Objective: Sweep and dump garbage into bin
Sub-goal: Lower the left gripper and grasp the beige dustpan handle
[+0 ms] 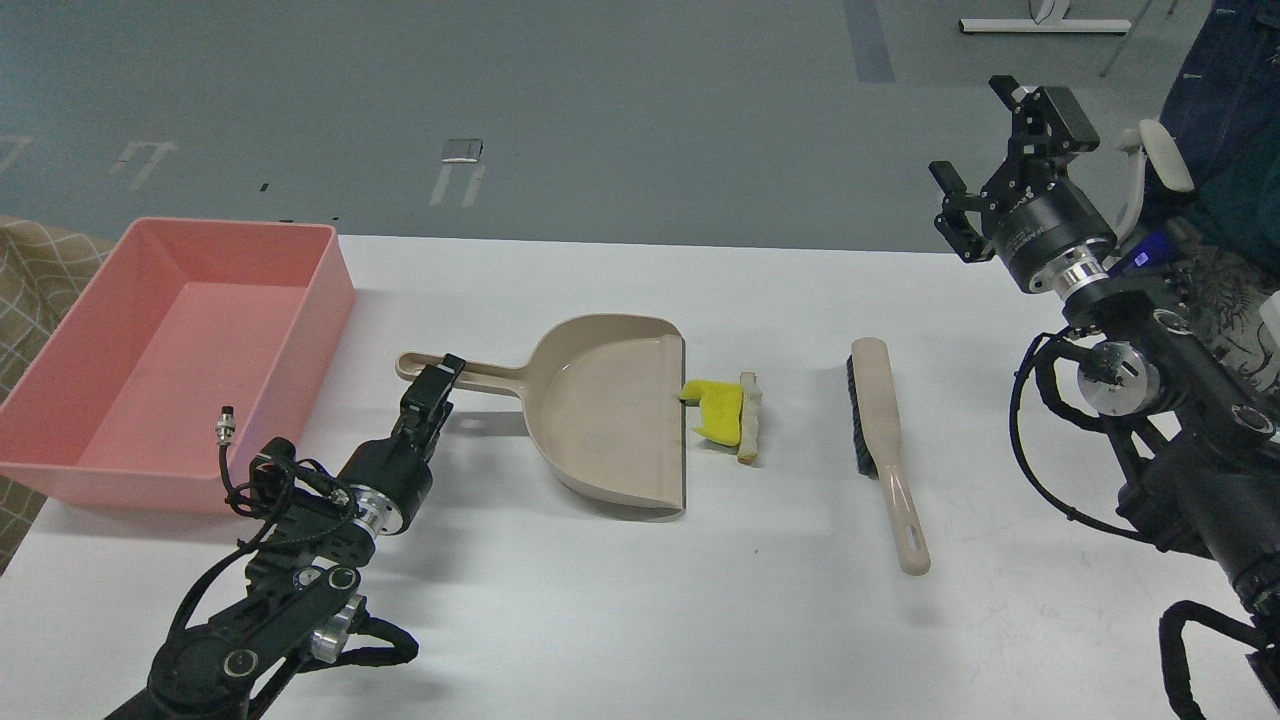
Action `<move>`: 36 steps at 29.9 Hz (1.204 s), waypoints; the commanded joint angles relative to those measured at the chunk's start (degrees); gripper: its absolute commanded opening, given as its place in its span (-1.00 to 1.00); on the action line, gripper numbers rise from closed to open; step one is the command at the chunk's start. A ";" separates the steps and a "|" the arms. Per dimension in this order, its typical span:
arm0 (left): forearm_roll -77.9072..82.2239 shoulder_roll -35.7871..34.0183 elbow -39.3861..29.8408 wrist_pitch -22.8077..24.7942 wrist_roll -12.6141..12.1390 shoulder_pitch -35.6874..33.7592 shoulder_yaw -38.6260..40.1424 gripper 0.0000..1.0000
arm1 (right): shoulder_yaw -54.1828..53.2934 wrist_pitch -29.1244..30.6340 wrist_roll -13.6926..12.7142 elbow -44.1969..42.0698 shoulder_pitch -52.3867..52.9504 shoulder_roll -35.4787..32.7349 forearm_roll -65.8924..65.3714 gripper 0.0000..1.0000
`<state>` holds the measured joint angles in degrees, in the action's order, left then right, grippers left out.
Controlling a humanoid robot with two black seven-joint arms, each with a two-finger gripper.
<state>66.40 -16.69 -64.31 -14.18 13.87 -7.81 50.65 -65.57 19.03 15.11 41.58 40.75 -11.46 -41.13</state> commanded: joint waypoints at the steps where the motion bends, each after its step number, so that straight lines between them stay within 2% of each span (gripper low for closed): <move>1: -0.31 -0.01 0.77 0.03 0.02 -0.89 0.15 0.41 | 0.01 -0.04 0.01 -0.01 -0.06 0.04 0.00 1.00; 7: -0.31 0.07 1.12 0.03 0.02 -1.68 0.15 0.39 | 0.01 -0.04 0.01 -0.01 -0.15 0.04 0.00 1.00; 9: -0.31 0.25 1.12 0.03 0.02 -2.03 0.06 0.26 | 0.01 -0.04 0.01 -0.01 -0.32 0.04 0.00 1.00; 12: -0.31 0.34 1.12 0.03 -0.07 -2.38 0.06 0.19 | 0.01 -0.04 0.01 -0.01 -0.50 0.04 0.00 1.00; 21: -0.31 0.34 1.12 0.03 -0.16 -3.09 0.06 0.18 | 0.01 -0.04 0.01 -0.01 -0.58 -0.05 0.00 1.00; 24: -0.22 0.25 1.12 0.03 -0.16 -3.09 0.06 -0.12 | 0.01 -0.04 0.01 -0.01 -0.58 -0.05 0.00 1.00; 26: -0.13 0.07 1.12 0.03 -0.24 -3.09 0.06 -0.45 | -0.08 -0.04 0.01 -0.01 -0.50 -0.05 0.00 1.00; 27: -0.13 -0.01 1.12 0.03 -0.24 -3.09 -0.03 -0.54 | -0.08 -0.04 0.01 -0.01 -0.50 -0.05 0.00 1.00; 29: 0.04 -0.10 1.03 0.03 -0.33 -3.09 -0.03 -0.93 | -0.08 -0.04 0.01 -0.01 -0.50 -0.14 0.00 1.00; 30: 0.04 -0.10 1.03 0.03 -0.33 -3.09 -0.03 -1.00 | -0.08 -0.04 0.01 -0.01 -0.50 -0.14 0.00 1.00; 36: 0.04 -0.10 0.86 0.12 -0.77 -3.26 -0.03 -1.00 | 0.01 0.05 -0.17 0.17 -0.41 -0.66 0.00 1.00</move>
<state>66.43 -16.79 -63.35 -14.12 13.27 -11.03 50.63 -65.65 18.98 15.01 41.58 40.25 -11.86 -41.13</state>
